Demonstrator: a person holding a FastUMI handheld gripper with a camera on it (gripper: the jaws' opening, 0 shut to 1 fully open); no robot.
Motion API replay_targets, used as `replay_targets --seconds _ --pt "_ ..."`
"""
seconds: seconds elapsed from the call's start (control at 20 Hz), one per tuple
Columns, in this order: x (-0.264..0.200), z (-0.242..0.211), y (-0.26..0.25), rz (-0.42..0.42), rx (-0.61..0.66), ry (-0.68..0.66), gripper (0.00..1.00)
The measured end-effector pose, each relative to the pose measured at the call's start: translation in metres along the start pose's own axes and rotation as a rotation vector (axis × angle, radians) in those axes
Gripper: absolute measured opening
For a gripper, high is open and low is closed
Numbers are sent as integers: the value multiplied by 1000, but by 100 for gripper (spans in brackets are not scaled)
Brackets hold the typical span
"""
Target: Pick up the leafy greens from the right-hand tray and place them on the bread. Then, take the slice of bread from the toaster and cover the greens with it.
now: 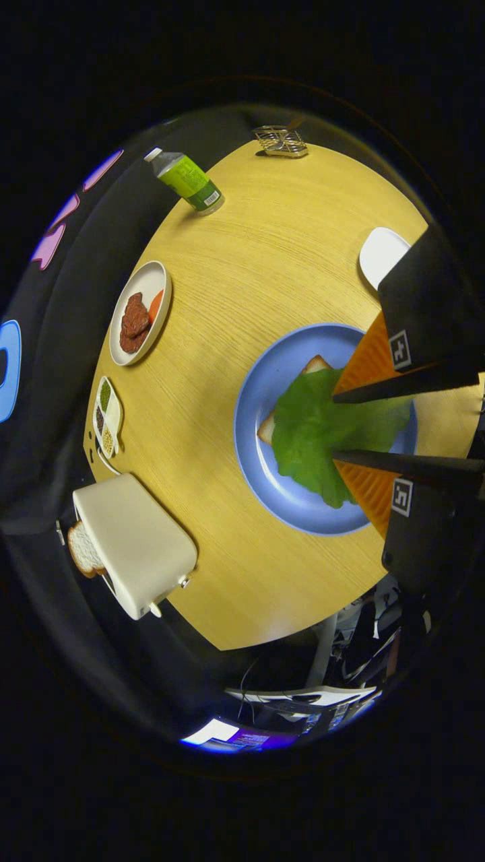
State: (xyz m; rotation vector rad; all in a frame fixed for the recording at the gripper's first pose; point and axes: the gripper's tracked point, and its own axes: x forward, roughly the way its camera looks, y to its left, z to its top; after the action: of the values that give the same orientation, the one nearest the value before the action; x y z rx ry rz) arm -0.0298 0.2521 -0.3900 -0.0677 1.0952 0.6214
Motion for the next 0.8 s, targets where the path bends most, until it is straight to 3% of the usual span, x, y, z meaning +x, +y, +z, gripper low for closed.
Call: replay_targets --seconds 0.05,0.15,0.55,0.8 --pt "-3 2 1 0 8 -17 58" --pt "-16 12 1 -1 18 -69 74" --pt "-111 113 21 -30 20 -406 78" --pt "-159 187 67 8 -7 -507 82"
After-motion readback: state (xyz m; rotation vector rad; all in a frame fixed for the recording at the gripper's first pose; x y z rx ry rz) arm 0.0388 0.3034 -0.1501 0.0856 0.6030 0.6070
